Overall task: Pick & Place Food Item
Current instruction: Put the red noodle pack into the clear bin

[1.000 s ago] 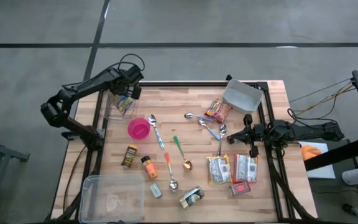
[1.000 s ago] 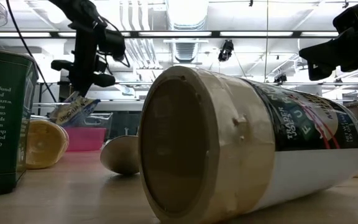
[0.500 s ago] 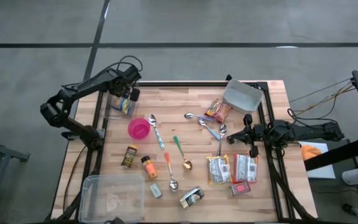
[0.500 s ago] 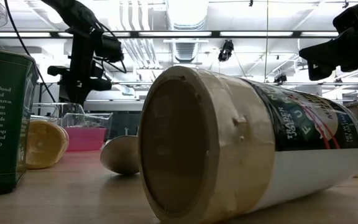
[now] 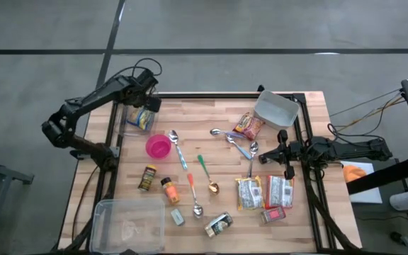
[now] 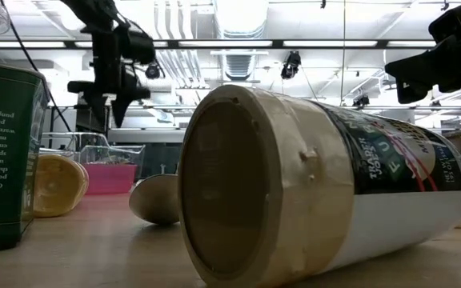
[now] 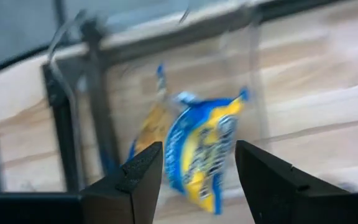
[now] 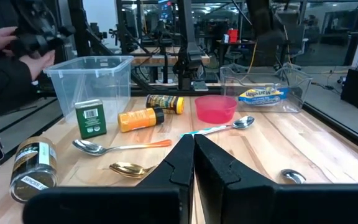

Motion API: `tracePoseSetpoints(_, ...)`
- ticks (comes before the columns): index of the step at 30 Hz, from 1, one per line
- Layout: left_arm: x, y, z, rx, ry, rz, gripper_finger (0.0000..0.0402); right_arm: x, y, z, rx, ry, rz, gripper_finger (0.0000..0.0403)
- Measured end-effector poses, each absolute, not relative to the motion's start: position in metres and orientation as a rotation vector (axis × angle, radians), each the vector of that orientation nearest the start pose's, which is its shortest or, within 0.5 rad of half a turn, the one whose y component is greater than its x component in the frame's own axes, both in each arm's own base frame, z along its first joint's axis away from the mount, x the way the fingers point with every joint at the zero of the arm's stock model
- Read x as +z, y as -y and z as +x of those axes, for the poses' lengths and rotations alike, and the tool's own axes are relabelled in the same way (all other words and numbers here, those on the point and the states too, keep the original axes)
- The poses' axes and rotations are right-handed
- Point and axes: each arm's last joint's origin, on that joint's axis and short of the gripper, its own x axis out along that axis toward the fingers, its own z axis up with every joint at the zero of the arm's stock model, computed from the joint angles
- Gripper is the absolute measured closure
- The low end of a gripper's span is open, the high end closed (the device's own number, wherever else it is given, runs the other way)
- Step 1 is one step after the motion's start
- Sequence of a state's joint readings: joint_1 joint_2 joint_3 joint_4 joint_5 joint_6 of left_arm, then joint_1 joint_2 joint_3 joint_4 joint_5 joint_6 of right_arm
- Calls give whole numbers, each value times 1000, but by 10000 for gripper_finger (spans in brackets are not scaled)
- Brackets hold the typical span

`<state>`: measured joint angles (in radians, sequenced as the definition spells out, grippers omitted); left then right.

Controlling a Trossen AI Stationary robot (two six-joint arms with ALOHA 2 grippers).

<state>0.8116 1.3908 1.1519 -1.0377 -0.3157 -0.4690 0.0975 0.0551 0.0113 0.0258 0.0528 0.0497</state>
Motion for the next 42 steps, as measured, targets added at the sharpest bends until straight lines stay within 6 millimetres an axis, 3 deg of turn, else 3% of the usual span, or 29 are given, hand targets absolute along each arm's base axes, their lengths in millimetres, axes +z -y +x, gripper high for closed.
tracePoseSetpoints(12,350,-158,159,830,-501,-567,198,165,-8,100,44,-19,48,393)
tracePoseSetpoints(22,370,-133,189,597,-294,-386,198,165,-8,100,44,-19,48,393)
tracePoseSetpoints(27,362,-118,215,473,-165,-312,198,165,-8,100,44,-19,48,393)
tracePoseSetpoints(31,341,-113,238,421,-146,-283,198,165,-8,100,44,-19,48,393)
tracePoseSetpoints(42,289,-118,303,350,-195,-380,198,165,-8,100,44,-19,48,393)
